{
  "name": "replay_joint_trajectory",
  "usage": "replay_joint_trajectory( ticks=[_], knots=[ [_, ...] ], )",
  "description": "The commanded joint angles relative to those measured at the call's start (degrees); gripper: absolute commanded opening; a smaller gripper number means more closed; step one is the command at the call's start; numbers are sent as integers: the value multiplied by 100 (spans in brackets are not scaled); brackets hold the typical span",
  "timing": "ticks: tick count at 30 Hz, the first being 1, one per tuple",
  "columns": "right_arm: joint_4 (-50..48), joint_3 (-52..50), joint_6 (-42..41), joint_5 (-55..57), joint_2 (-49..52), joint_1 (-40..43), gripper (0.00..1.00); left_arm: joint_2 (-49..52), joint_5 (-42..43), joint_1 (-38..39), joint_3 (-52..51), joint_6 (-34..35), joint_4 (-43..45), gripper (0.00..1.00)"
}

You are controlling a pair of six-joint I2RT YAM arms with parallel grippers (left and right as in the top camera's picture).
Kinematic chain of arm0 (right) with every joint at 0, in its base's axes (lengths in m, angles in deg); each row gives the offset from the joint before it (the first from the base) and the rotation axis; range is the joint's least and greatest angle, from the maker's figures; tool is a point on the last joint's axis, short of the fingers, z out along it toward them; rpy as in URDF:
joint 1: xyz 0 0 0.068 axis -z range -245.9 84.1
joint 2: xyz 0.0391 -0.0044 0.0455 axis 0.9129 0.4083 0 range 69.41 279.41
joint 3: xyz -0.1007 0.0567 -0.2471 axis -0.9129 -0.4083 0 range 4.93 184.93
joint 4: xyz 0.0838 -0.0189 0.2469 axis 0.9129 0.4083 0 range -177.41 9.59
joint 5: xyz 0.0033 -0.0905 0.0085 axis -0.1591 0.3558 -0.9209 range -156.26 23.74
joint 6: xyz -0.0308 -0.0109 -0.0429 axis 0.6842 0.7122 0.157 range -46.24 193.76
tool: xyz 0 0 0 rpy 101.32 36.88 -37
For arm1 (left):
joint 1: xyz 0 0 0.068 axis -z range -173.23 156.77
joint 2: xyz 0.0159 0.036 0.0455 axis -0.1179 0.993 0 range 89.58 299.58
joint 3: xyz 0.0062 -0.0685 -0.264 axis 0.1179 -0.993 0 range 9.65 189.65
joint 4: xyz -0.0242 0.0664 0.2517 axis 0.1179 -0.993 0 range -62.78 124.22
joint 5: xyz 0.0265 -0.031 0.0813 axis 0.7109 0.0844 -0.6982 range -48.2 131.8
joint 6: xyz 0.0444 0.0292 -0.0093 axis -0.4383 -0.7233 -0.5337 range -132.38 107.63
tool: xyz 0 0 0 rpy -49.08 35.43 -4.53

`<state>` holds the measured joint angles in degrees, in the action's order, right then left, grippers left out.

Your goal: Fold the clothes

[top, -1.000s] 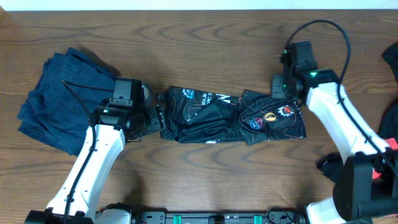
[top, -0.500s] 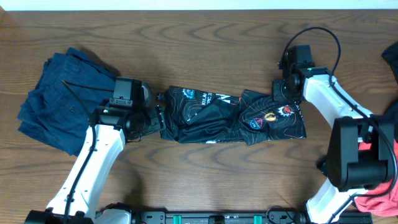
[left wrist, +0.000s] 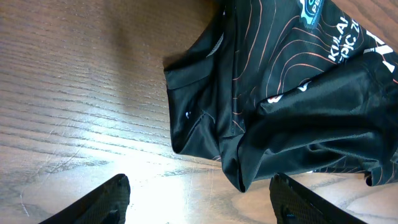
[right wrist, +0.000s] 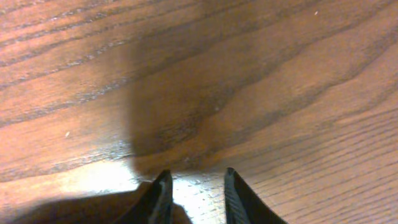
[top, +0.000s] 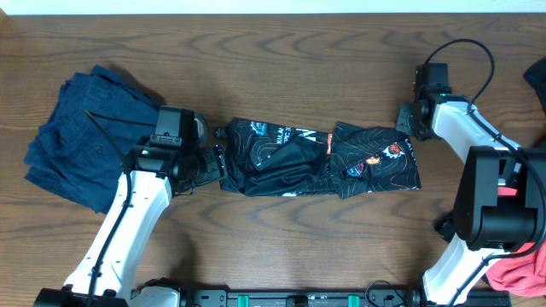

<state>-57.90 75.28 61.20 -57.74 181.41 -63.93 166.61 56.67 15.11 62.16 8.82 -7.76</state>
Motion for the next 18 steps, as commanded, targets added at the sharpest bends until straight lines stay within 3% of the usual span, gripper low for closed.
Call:
replay_joint_trajectory(
  ticks=[1, 3, 7, 11, 14, 18],
  knots=[
    [76, 13, 87, -166, -92, 37, 29, -20, 13, -24, -63, 35, -9, 74],
    [208, 17, 85, -166, -256, 37, 30, -22, 13, -22, -63, 33, 39, 75],
    [691, 15, 81, -258, -859, 37, 35, 0, 17, -22, -63, -17, 111, 88],
    [1412, 15, 81, -809, -1502, 37, 53, 243, 249, -22, -66, -251, 232, 92],
    [1816, 15, 83, -1191, -1805, 35, 72, 636, 807, -22, -66, -623, 538, 96],
    [2179, 15, 83, -1226, -1926, 35, 75, 1272, 874, -24, -63, -1034, 1093, 96]
  ],
)
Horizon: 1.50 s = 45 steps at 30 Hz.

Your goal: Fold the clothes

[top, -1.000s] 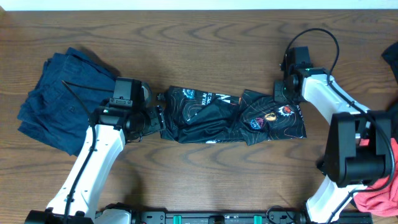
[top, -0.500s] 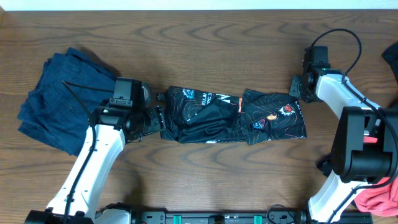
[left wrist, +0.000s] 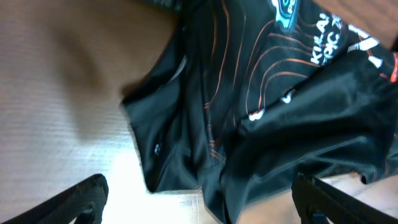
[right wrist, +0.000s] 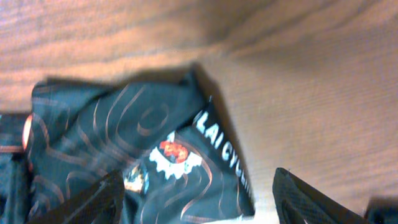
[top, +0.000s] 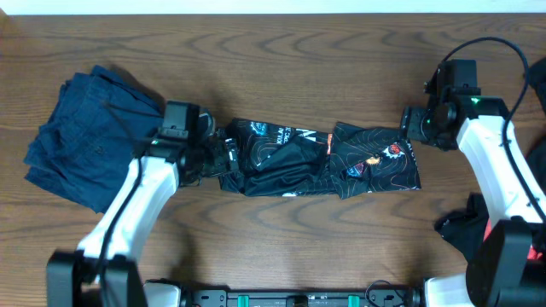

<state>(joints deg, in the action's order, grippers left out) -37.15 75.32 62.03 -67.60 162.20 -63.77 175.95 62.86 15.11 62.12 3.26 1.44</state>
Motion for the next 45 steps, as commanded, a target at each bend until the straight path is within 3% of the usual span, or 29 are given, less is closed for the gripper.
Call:
replay_joint_trajectory(
  ticks=[1, 10, 13, 16, 19, 22, 23, 29, 38, 45],
  knots=[
    [186, 11, 0, -238, 0, 20, 76, 483, 258, -24, -59, -586, 330, 96],
    [431, 11, 0, -240, 11, 13, 77, 1622, 579, 11, -59, -704, 1600, 96],
    [468, 11, 0, -238, 11, 13, 77, 1781, 1095, 129, -59, -704, 1578, 82],
    [466, 11, 0, -238, 11, 13, 77, 1790, 1314, 313, -59, -704, 1443, 53],
    [459, 11, -2, -238, 11, 13, 77, 1788, 1453, 435, -59, -702, 1401, 37],
    [468, 11, 0, -238, 11, 13, 77, 1770, 1453, 455, -55, -702, 1401, 8],
    [470, 11, 0, -238, 11, 13, 77, 1755, 1451, 450, -39, -702, 1399, 6],
    [468, 11, 0, -234, 11, 15, 76, 1311, 1329, 101, 111, -702, 1309, 6],
    [439, 11, 0, -232, 11, 15, 75, 164, -168, -787, 153, -710, 302, 6],
    [448, 11, 0, -234, 11, 15, 74, -417, 142, -525, 308, -671, -52, 6]
  ],
)
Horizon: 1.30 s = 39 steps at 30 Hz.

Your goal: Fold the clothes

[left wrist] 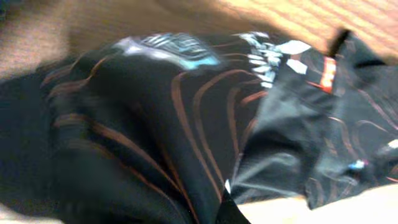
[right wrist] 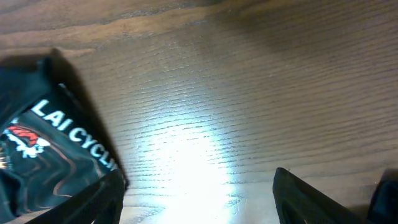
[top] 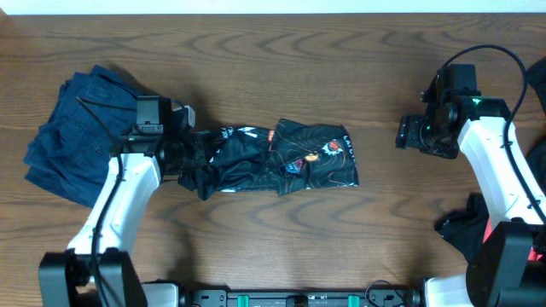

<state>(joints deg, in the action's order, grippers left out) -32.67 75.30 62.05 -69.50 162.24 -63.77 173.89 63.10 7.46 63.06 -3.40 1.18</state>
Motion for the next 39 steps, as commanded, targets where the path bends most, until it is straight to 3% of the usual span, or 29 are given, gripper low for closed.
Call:
replay_joint_trajectory(
  ticks=[1, 6, 14, 20, 25, 30, 34, 39],
  knots=[
    [11, 13, -2, -44, 7, 15, 74, -267, 192, 380, 234, 66, -13, 6],
    [70, 13, -2, -46, 7, 15, 74, -382, 223, 1401, 282, 605, 380, 6],
    [164, 13, -2, -46, 7, 11, 74, 59, -155, 2914, 282, 1609, 1873, 6],
    [190, 13, 0, -48, 7, 11, 74, 774, -146, 3355, 282, 2028, 2927, 6],
    [190, 13, -2, -50, 7, 9, 74, 1224, -96, 3532, 282, 2179, 3263, 7],
    [186, 13, -2, -98, 7, 9, 73, 1279, -98, 3661, 282, 2179, 3495, 16],
    [181, 13, -2, -116, 7, 7, 73, 1279, -28, 3783, 282, 2227, 3674, 34],
    [157, 13, -4, -140, 7, 7, 72, 1255, 1217, 3891, 282, 2107, 4647, 57]
  ],
)
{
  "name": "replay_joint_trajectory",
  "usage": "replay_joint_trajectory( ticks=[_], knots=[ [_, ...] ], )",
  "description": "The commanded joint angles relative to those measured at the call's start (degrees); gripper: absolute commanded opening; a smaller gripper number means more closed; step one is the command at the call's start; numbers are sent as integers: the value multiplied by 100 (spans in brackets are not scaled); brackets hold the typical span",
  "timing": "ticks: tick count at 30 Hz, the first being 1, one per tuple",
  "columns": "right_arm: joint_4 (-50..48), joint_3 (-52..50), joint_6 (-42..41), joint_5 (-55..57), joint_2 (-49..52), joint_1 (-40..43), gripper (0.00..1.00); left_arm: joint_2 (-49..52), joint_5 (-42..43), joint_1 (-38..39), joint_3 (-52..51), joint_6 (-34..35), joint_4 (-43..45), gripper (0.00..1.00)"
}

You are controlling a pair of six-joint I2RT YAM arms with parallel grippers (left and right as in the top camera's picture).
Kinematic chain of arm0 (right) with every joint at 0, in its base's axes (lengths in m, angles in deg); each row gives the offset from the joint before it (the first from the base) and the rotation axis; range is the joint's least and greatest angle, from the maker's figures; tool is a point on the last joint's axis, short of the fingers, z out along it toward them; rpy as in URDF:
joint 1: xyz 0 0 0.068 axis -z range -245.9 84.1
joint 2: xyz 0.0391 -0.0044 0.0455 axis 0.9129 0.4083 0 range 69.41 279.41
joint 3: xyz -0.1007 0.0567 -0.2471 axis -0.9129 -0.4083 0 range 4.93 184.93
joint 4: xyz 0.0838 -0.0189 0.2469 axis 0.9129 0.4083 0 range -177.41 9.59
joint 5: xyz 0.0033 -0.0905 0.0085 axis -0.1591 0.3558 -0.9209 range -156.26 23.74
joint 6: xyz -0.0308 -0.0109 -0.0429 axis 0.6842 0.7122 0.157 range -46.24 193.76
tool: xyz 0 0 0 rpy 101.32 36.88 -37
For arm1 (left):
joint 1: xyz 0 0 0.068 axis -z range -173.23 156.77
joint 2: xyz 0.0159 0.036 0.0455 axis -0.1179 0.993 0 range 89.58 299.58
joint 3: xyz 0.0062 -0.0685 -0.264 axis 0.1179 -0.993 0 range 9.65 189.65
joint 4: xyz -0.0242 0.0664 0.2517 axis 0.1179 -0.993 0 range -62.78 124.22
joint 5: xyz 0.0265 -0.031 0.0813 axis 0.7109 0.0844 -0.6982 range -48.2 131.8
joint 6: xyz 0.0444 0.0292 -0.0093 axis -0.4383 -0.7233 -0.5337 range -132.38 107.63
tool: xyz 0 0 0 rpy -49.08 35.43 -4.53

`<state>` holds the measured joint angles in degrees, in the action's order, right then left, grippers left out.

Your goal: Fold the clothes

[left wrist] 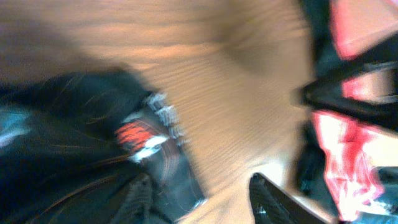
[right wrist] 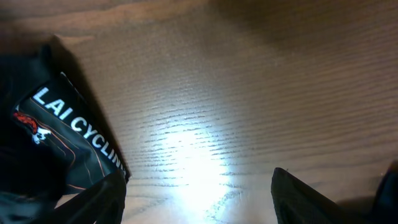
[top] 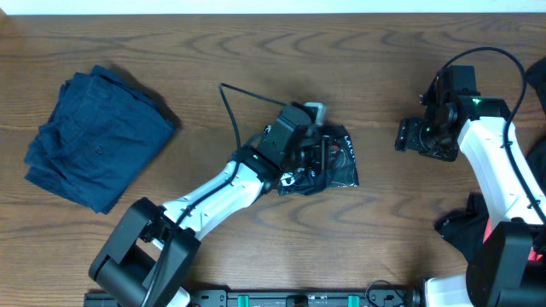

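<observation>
The black cycling jersey (top: 334,164) with orange lines lies bunched into a short bundle at the table's middle. My left gripper (top: 321,155) is over it, reaching from the left. In the blurred left wrist view the jersey (left wrist: 74,143) fills the lower left and my left gripper (left wrist: 202,196) stands open, one finger (left wrist: 140,198) over the cloth, the other over bare wood. My right gripper (top: 408,136) is open to the right of the jersey, apart from it. The right wrist view shows the jersey's lettered edge (right wrist: 56,143) left of the open right gripper (right wrist: 199,196).
Folded blue shorts (top: 94,136) lie at the far left of the wooden table (top: 256,51). A red cloth (top: 520,273) and a dark item (top: 536,81) sit at the right edge. The red cloth (left wrist: 354,155) also shows in the left wrist view.
My left gripper was shut on the jersey's left end near the blue shorts; it is now open over the right end, and the jersey is doubled into a short bundle. The right arm is unchanged.
The jersey lay as a long strip, my left gripper open at its left end, the right one over wood beyond its right end. Then both stood open at the ends. Then the strip lay further left with the left gripper shut on it. Now it is folded over.
</observation>
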<state>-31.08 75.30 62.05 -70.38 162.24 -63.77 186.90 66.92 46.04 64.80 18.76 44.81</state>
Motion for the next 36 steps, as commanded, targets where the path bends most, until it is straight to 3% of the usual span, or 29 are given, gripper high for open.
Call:
replay_joint_trajectory(
  ticks=[1, 5, 10, 15, 18, 25, 28, 34, 35, 36],
  knots=[
    [-15, 13, -4, -74, 7, 4, 72, -76, 1158, -22, 107, -256, 492, 58],
    [-66, 13, 133, -391, 7, 4, 69, -339, 2020, -610, 107, -343, 846, 59],
    [-149, 13, 1598, -2090, 7, -151, 62, -848, 2264, -1777, 107, -417, -334, 58],
    [-348, 13, 2041, -2100, 7, -850, 68, -1008, 1991, -2879, 103, -516, -1954, 55],
    [-566, 13, 2280, -1976, 9, -1499, 70, -979, 1449, -3132, 44, -516, -2780, 53],
    [-1128, 11, 2444, -907, 280, -2796, 72, -859, 1084, -2983, -35, -605, -3244, 53],
    [-1366, 11, 2363, -518, 544, -3062, 63, -813, 728, -2874, -42, -603, -3289, 54],
    [-1504, 11, 2028, 225, 1040, -3202, 58, -782, 669, -2776, -46, -603, -3390, 54],
    [-1513, 11, 2028, 227, 1091, -3189, 52, -782, 669, -2776, -46, -603, -3390, 54],
    [-1550, 11, 1947, 291, 1141, -3163, 32, -782, 669, -2776, -46, -603, -3390, 53]
  ],
)
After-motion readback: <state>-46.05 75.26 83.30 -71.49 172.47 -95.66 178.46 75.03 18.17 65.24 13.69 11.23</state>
